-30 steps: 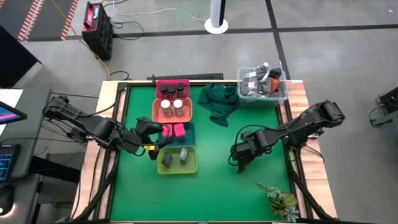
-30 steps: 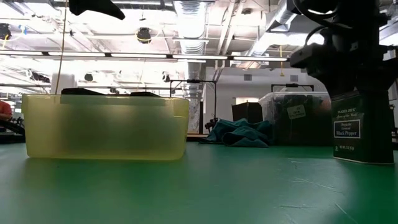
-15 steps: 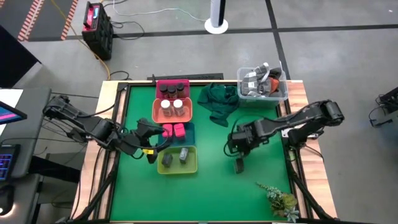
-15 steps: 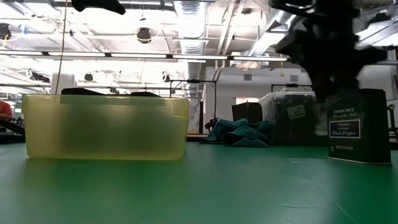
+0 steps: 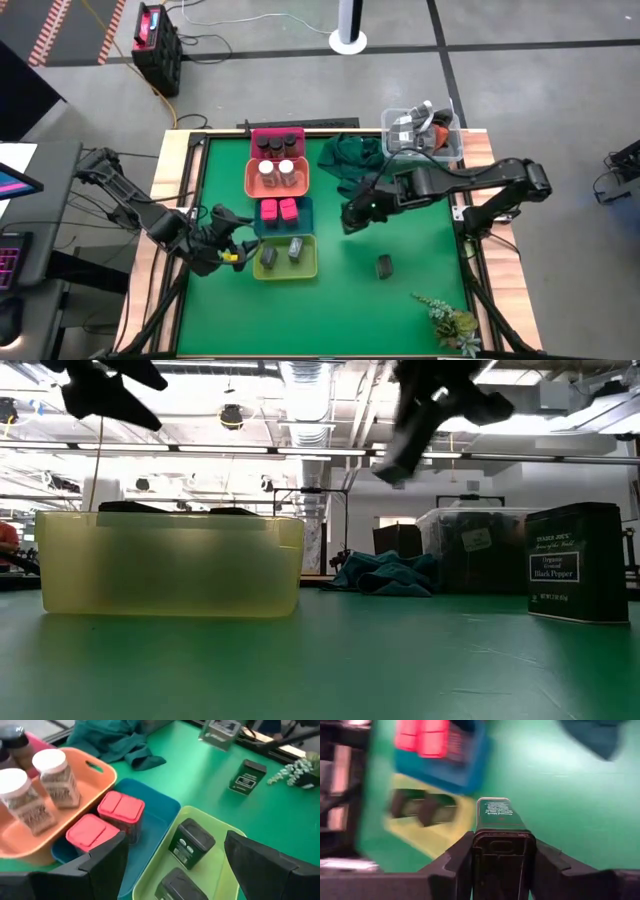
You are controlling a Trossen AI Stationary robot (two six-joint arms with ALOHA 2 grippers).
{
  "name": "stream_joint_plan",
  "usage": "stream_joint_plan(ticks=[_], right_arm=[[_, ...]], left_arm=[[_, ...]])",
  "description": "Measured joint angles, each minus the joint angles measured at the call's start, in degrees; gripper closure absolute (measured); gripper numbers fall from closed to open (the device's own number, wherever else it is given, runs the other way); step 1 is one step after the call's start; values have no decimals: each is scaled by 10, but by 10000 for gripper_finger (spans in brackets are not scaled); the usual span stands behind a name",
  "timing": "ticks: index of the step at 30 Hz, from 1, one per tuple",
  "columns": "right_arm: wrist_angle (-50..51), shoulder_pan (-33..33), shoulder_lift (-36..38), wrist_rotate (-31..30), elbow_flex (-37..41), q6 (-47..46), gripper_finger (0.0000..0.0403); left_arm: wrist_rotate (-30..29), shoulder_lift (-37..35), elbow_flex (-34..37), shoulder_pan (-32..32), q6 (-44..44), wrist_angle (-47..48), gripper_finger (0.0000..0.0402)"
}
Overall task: Sort spices by type
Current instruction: Put the right black spice can into the yellow bin
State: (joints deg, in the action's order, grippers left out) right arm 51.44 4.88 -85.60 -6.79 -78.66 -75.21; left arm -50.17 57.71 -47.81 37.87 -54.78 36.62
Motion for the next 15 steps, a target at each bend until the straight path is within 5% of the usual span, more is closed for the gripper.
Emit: stream_joint_plan(ticks=[5,15], right_arm=[[-54,26,-37,-8,-33,-13,239],[-27,66,-233,-6,-254,6,238]], left_arm=[[-11,0,2,0,-23,0,86],[-23,-34,-1,-4,-46,31,86]])
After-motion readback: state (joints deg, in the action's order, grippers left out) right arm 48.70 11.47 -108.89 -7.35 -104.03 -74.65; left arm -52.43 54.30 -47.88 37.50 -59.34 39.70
